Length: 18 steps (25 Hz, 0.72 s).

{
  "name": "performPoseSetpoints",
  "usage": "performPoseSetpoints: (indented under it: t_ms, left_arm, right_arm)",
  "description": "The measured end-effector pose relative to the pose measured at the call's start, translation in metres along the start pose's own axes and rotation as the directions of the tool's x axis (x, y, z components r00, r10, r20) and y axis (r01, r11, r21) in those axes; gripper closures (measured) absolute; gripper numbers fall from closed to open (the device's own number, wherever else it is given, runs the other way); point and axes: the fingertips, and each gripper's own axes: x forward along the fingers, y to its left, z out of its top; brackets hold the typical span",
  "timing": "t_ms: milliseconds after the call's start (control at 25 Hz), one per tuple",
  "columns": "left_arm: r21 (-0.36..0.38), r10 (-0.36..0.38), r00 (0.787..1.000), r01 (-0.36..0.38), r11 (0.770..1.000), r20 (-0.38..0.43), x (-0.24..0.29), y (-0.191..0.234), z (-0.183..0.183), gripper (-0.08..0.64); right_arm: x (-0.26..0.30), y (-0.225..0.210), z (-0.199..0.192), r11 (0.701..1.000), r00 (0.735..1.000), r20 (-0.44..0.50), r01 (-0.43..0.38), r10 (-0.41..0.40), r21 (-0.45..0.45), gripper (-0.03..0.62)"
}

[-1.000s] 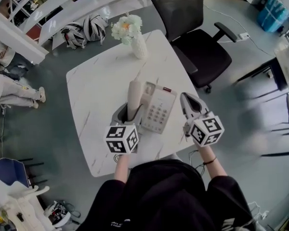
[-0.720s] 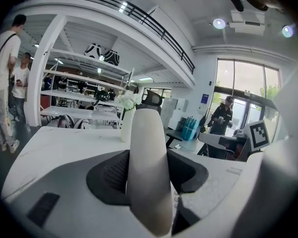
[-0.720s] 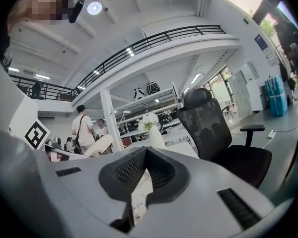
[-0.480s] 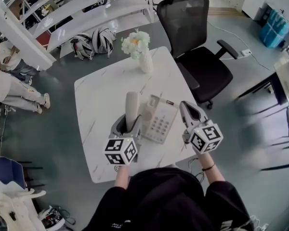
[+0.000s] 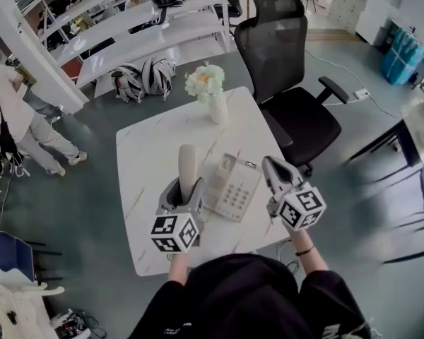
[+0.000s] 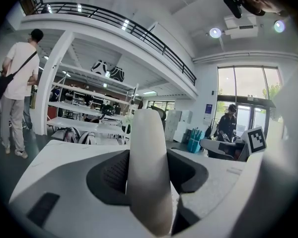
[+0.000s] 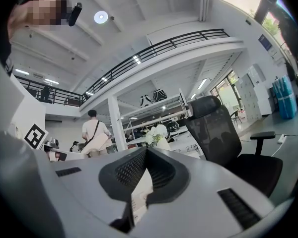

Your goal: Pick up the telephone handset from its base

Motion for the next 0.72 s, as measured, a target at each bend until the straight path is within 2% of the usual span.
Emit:
performPoseSetpoints:
  t_ms: [320,720]
  left_arm:
    - [-0.014,0.015,0.998,-0.014,1.000,0.064,-0.014,0.003,0.015,0.353]
    - [0.001,0.038,0.990,-0.038,0.999,0.134,-0.034,0.004,0.037,0.353]
  right_arm:
    - [0.005,0.012,0.011,0.999,0.999,0.022,-0.049,0.049,0.014,0.600]
    - [0.004,0.022,0.029,0.997,0.996,0.056,-0.071,0.072,-0.022,0.600]
